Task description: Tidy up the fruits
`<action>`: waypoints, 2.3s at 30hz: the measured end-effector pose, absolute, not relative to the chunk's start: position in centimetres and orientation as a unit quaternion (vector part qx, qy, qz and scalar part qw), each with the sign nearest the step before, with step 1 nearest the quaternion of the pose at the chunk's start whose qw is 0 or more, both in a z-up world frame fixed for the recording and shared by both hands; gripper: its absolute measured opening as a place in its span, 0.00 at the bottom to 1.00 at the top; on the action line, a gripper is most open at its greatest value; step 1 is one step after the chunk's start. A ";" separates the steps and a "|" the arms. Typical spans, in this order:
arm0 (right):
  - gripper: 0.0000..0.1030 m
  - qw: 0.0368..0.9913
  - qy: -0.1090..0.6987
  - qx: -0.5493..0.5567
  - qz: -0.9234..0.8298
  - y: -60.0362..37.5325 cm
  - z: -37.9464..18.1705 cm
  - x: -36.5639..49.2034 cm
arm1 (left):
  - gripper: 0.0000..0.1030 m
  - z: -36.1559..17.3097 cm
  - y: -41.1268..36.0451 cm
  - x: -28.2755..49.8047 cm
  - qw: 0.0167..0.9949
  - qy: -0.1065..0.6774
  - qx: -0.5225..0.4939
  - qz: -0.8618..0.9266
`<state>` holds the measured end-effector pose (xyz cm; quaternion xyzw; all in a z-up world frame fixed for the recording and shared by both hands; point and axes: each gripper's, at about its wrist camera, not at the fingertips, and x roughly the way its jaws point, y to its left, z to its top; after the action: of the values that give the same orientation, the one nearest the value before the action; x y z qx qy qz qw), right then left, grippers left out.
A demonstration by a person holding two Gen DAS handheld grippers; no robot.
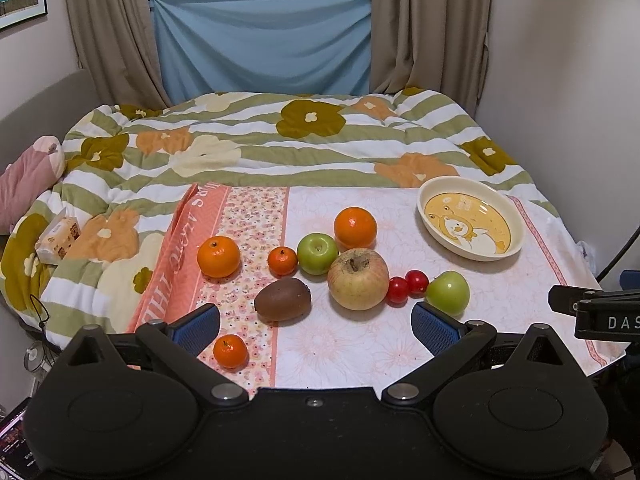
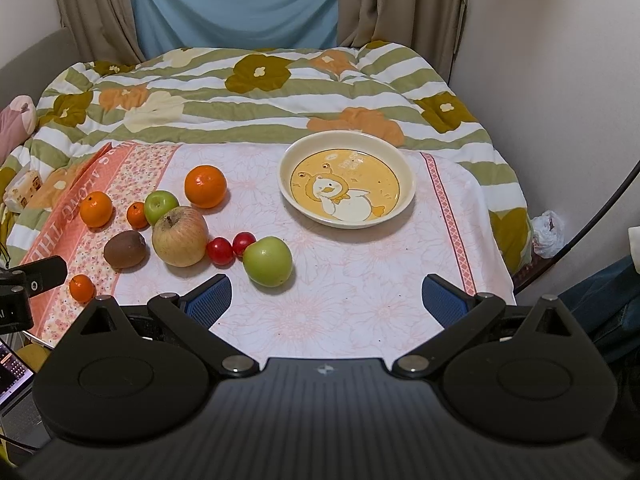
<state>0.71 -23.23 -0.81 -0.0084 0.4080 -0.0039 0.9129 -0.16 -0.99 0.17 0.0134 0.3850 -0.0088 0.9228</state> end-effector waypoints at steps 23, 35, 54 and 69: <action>1.00 0.913 0.407 -0.008 -0.005 -23.6 -0.7 0.7 | 1.00 0.5 -1.1 -0.4 0.925 0.381 0.016 -0.007; 1.00 0.912 0.411 -0.005 -0.001 -24.0 -0.5 0.8 | 1.00 0.8 -1.3 -0.4 0.927 0.374 0.019 -0.007; 1.00 0.913 0.408 -0.005 0.004 -24.5 0.1 0.9 | 1.00 1.0 -1.3 -0.6 0.928 0.372 0.019 -0.004; 1.00 0.907 0.409 -0.021 0.100 -21.9 -2.1 2.6 | 1.00 -0.7 -0.4 -0.5 0.936 0.351 0.038 0.010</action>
<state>2.60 -21.94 -2.14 -0.0209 0.4093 0.0998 0.9067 -0.49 -0.38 -0.74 0.0382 0.3510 0.0100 0.9355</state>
